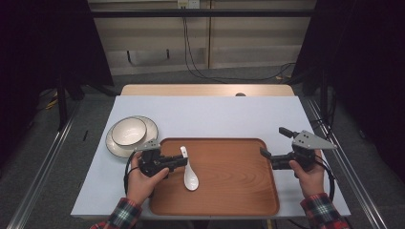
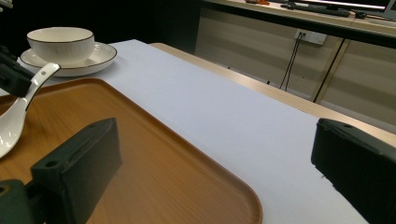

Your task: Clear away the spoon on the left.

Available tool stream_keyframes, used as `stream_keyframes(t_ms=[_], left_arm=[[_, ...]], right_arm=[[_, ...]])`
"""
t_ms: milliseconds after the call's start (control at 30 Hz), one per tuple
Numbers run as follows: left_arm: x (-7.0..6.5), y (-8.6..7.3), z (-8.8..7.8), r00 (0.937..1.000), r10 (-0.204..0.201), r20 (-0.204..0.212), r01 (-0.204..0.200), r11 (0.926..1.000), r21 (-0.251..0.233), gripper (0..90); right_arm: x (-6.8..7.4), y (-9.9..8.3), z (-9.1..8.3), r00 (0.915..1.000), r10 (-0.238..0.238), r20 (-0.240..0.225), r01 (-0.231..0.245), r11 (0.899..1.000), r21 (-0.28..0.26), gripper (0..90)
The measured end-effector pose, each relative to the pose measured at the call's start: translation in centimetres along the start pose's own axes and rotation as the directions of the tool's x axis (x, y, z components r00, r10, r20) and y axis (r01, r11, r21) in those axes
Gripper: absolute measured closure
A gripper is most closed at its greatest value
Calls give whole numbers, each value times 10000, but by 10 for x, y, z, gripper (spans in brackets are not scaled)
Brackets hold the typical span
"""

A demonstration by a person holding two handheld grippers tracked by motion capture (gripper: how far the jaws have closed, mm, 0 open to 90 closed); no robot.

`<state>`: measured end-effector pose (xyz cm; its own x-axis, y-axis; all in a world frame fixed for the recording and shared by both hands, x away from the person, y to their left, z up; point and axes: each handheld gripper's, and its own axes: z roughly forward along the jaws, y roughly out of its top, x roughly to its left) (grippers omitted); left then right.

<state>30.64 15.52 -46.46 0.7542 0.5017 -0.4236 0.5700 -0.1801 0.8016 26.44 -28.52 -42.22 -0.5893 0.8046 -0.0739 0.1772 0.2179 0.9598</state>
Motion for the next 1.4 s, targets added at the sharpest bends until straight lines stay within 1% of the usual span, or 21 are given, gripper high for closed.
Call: stream_keyframes(t_ms=[33,67,233,367,467,500,600,700,800,833,900,933,967,1033,1167,1200,1267,1400], left_arm=[[1,-2,0,9999,-99,-36,99,9999,65,750],[1,-2,-1,9999,-107,-90,108,9999,73,749],[1,-2,-3,9997,-120,-198,121,9999,16,742],[5,-4,1,9991,-232,-341,236,9997,103,738],[5,-3,2,9992,-222,-318,227,9996,153,740],[4,-3,3,9994,-196,-275,201,9996,182,739],[4,-2,2,9995,-237,-219,240,9996,123,726],[3,0,0,9995,-245,-202,243,9996,-110,702],[2,4,-5,9997,-205,-148,199,9991,-387,674],[2,6,-7,9997,-197,-126,191,9986,-494,659],[2,8,-12,9996,-187,-225,170,9972,-723,614],[2,9,-14,9997,-212,-131,201,9966,-805,606],[3,10,-16,9996,-261,-103,250,9952,-947,590],[3,12,-19,9997,-195,-168,175,9931,-1156,555],[4,16,-25,9997,-221,-131,198,9874,-1573,504],[5,16,-26,9998,-143,-115,122,9859,-1670,485],[5,17,-27,9997,-122,-235,79,9849,-1731,468],[5,19,-31,9997,46,-236,-87,9842,-1768,447]], right_arm=[[0,0,0,9999,106,25,-106,9999,-11,11],[-1,0,0,9998,216,-6,-216,9998,-49,11],[-4,-1,4,9992,393,-86,-393,9992,-11,11],[-6,0,2,9995,328,-46,-329,9994,-58,11],[-6,0,2,9993,369,-50,-369,9993,-82,11],[-6,-1,2,9995,313,4,-313,9995,-55,11],[-5,0,2,9995,303,4,-303,9995,-22,12],[-4,0,0,9997,226,-69,-226,9997,-29,12],[-4,1,-1,9997,247,6,-247,9997,-91,11],[-4,1,-1,9997,254,-16,-254,9996,-93,11],[-4,1,-1,9996,267,-24,-267,9996,-75,11],[-3,1,-1,9996,282,-23,-282,9996,-79,11],[-3,1,-1,9996,283,-29,-283,9996,-81,12],[-4,0,-1,9997,241,-41,-242,9997,-49,12],[-4,0,-1,9997,239,-31,-239,9997,-46,11],[-4,0,-1,9997,237,-41,-237,9997,-28,11],[-4,0,-1,9998,217,-23,-217,9998,-8,11],[-5,0,-2,9998,217,40,-217,9998,-2,11]])
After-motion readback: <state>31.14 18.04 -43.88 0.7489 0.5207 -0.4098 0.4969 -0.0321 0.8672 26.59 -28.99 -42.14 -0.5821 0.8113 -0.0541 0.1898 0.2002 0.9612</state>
